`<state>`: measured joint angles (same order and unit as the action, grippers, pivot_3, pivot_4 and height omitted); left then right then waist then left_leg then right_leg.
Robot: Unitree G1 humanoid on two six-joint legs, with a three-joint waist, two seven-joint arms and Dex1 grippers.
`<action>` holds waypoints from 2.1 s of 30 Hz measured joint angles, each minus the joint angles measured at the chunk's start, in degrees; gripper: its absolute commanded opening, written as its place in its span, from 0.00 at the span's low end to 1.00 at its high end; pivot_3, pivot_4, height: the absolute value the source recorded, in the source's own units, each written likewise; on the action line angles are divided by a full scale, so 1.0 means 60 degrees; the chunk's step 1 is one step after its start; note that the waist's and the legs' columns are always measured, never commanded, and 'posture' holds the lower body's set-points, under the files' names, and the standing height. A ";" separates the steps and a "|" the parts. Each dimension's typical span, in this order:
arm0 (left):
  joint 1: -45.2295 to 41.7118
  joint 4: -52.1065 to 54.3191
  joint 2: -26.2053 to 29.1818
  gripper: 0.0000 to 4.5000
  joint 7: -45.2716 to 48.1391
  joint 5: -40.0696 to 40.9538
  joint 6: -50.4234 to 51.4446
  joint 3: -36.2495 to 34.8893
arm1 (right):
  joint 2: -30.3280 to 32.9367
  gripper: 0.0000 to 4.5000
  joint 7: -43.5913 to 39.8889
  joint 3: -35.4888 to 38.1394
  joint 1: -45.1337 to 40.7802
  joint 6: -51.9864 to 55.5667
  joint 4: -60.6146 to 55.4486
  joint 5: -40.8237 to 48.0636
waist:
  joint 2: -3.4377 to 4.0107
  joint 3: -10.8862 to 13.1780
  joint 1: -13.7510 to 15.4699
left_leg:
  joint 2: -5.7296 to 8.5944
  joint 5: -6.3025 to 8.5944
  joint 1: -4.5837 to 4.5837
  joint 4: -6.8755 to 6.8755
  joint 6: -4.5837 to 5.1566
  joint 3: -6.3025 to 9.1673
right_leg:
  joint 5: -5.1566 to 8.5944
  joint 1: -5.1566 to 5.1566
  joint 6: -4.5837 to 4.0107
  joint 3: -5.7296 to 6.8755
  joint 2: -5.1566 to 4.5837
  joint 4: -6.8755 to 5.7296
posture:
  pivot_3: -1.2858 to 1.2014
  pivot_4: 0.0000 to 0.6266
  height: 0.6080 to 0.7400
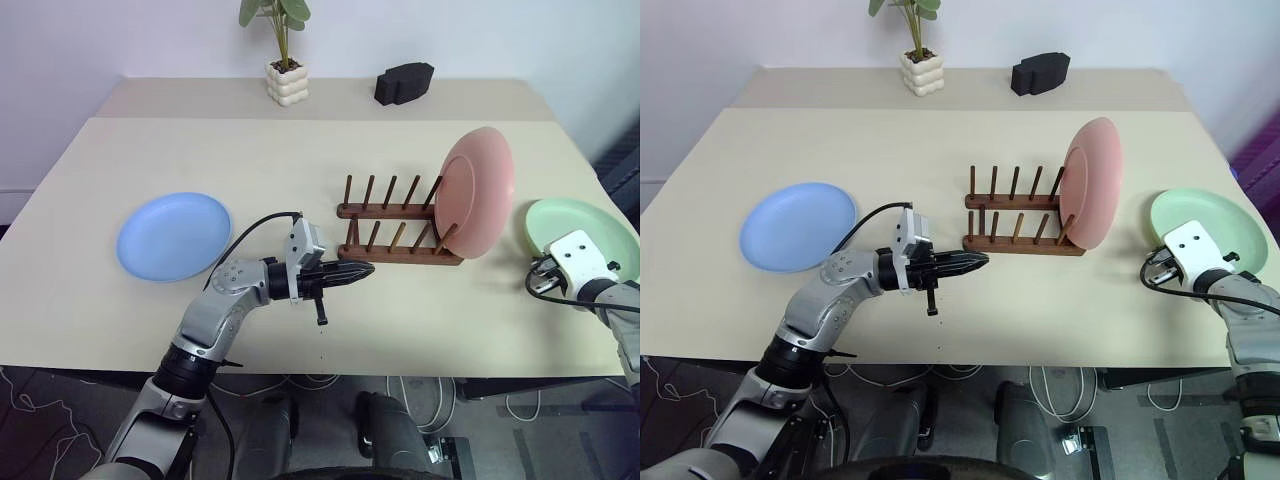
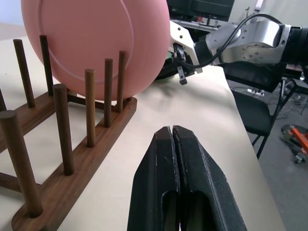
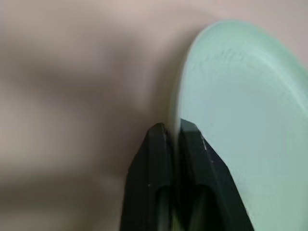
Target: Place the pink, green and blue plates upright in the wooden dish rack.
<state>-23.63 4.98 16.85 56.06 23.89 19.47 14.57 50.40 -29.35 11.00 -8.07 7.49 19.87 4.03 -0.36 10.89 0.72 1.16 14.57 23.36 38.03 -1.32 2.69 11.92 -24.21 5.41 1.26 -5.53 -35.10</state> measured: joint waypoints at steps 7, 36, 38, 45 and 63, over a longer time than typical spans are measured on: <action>-0.0006 -0.0003 -0.0007 0.00 0.0019 -0.0001 0.0000 0.0006 | -0.0063 0.00 0.0730 0.0523 0.0361 -0.0005 -0.0907 -0.0152 | 0.0014 0.0002 -0.0016 | 0.0000 0.0000 0.0000 0.0000 0.0000 -0.0005 | 0.0000 -0.0005 0.0000 -0.0005 0.0000 -0.0003 | 0.52 0.24 1.00; -0.0019 0.0014 -0.0086 0.00 -0.0068 0.0000 0.0010 0.0016 | -0.3424 0.00 0.3419 0.1869 -0.3413 0.4450 -0.8430 1.2403 | 0.0003 0.0013 -0.0014 | -0.0008 0.0002 0.0002 -0.0002 0.0004 -0.0016 | -0.0002 -0.0021 -0.0001 -0.0027 0.0002 -0.0014 | 0.52 0.24 1.00; -0.0019 0.0014 -0.0082 0.00 -0.0064 0.0000 0.0010 0.0015 | -0.3574 0.00 0.3800 0.1790 -0.3137 0.4434 -0.8427 1.2501 | 0.0001 0.0012 -0.0015 | -0.0009 0.0002 0.0002 -0.0003 0.0004 -0.0014 | -0.0001 -0.0021 0.0000 -0.0026 0.0005 -0.0011 | 0.52 0.24 1.00; -0.0019 0.0014 -0.0027 0.00 -0.0047 0.0001 0.0007 0.0014 | -0.3799 0.00 0.4284 0.1493 -0.2467 0.4438 -0.8309 1.2507 | 0.0003 0.0013 -0.0016 | -0.0009 0.0002 0.0002 -0.0004 0.0004 -0.0016 | -0.0001 -0.0023 0.0000 -0.0027 0.0006 -0.0012 | 0.52 0.24 1.00; -0.0020 0.0034 -0.0006 0.00 -0.0216 0.0002 0.0002 -0.0077 | -0.4208 0.00 0.4745 0.1042 -0.2127 0.4445 -0.8005 1.2624 | 0.0003 0.0013 -0.0019 | -0.0009 0.0002 0.0003 -0.0005 0.0004 -0.0017 | 0.0000 -0.0023 0.0000 -0.0027 0.0006 -0.0010 | 0.52 0.24 1.00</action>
<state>-23.75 5.18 16.82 54.76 23.90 19.48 14.11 25.15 -0.87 17.25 -20.83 34.16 -28.16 79.77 -0.34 10.97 0.60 1.10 14.59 23.37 38.00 -1.29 2.59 11.92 -24.35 5.41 1.10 -5.49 -35.16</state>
